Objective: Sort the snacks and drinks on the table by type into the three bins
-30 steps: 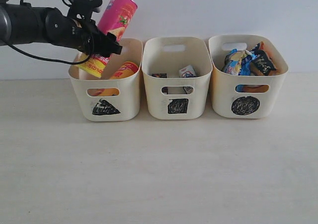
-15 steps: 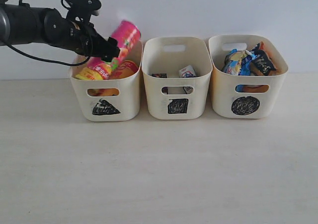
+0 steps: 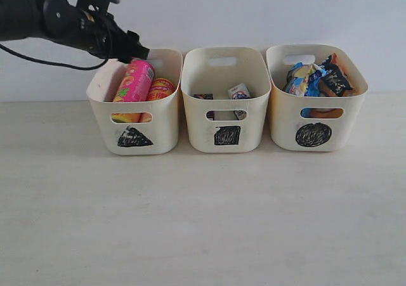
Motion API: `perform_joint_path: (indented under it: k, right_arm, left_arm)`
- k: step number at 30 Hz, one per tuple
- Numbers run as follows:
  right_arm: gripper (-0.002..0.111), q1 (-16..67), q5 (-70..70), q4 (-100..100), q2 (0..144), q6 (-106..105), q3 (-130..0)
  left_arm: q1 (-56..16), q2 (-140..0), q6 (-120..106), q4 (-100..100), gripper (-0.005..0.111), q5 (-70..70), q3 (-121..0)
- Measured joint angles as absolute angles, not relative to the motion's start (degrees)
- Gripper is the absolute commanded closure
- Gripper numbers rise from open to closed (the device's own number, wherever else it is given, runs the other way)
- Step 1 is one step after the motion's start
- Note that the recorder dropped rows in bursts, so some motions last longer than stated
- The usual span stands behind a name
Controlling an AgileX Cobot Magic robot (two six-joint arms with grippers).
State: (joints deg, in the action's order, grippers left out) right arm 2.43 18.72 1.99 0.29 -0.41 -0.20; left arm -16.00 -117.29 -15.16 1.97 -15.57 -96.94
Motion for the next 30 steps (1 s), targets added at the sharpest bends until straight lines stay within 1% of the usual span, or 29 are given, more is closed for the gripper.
perform_joint_path:
  k: [1, 2, 15, 23, 30]
  right_arm:
    - [0.107, 2.43, 18.72, 1.99, 0.29, -0.41, -0.2]
    - [0.107, 2.43, 18.72, 1.99, 0.29, -0.41, -0.2]
    - [0.107, 2.43, 18.72, 1.99, 0.29, -0.41, -0.2]
    - [0.107, 2.43, 18.72, 1.99, 0.29, -0.41, -0.2]
    - [0.107, 2.43, 18.72, 1.99, 0.29, -0.41, -0.2]
  left_arm:
    - [-16.0, -116.24, -15.16, 1.97, 0.098, -16.73, -96.94]
    - [-16.0, -115.26, -15.16, 1.97, 0.102, -17.92, -97.06]
    - [-16.0, -108.35, -14.89, 0.0, 0.102, -34.45, -96.18]
    - [-16.0, -100.19, -8.29, -6.12, 0.102, -35.93, -86.07]
    - [-16.0, -91.6, -5.61, -6.65, 0.102, -35.93, -76.97]
